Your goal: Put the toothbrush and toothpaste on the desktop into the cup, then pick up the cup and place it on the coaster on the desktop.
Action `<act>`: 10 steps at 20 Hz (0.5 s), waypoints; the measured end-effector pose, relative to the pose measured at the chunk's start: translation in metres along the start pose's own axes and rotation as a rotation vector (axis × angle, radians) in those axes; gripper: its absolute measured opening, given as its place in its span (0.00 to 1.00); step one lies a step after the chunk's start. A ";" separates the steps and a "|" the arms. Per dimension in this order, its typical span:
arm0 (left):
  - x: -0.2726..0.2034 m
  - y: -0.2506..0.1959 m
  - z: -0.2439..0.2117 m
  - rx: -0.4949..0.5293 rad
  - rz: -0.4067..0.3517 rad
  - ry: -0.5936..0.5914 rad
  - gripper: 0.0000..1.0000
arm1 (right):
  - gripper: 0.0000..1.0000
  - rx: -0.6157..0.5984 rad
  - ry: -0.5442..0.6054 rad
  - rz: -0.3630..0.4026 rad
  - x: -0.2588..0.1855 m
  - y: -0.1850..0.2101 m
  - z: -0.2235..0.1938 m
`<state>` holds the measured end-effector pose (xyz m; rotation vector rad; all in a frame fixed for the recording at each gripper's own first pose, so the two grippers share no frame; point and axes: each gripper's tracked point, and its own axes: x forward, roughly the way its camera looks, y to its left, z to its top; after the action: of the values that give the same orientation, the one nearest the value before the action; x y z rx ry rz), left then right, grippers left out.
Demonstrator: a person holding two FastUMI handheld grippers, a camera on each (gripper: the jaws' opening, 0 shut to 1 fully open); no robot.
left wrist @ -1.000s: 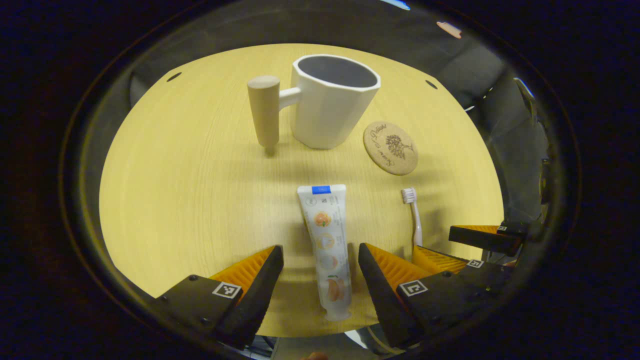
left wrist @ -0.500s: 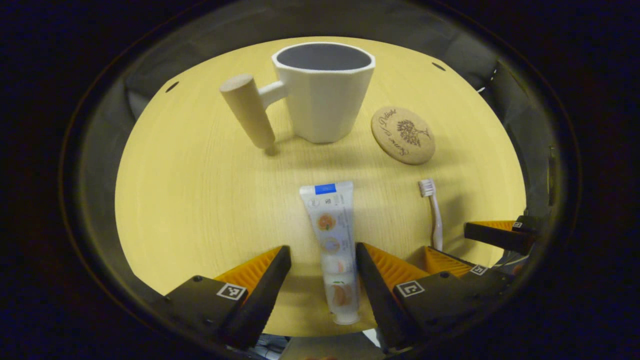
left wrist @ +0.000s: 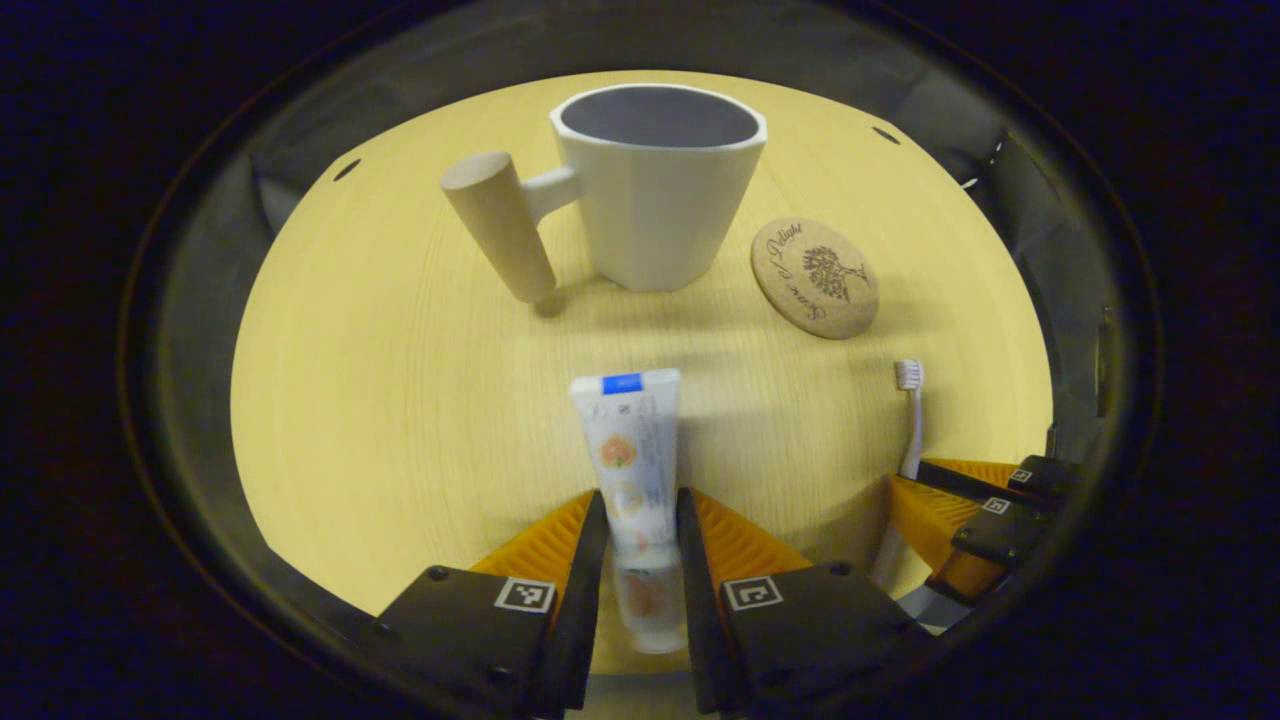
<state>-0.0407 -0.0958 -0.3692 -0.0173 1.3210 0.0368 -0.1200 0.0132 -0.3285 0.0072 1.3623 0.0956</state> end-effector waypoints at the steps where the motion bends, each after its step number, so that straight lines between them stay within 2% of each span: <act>1: 0.002 0.001 -0.001 -0.007 0.001 0.003 0.46 | 0.21 0.004 0.008 0.001 0.002 0.001 0.001; 2: 0.000 0.001 0.002 -0.010 -0.001 -0.003 0.36 | 0.20 0.033 -0.015 0.009 0.000 0.000 0.007; 3: 0.000 0.002 0.001 -0.018 -0.001 0.001 0.36 | 0.11 0.037 0.004 0.008 0.002 0.003 0.010; 4: -0.001 0.000 0.004 -0.015 -0.008 -0.007 0.28 | 0.02 0.030 0.002 0.013 0.007 0.003 0.009; 7: -0.003 0.003 0.002 -0.021 -0.041 -0.012 0.28 | 0.02 0.037 0.001 0.023 0.003 0.001 0.006; 10: -0.009 0.000 -0.004 -0.102 -0.118 0.014 0.28 | 0.03 0.051 0.001 0.034 0.004 0.002 0.008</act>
<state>-0.0464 -0.0958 -0.3616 -0.1819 1.3290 0.0037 -0.1118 0.0157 -0.3307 0.0732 1.3655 0.0887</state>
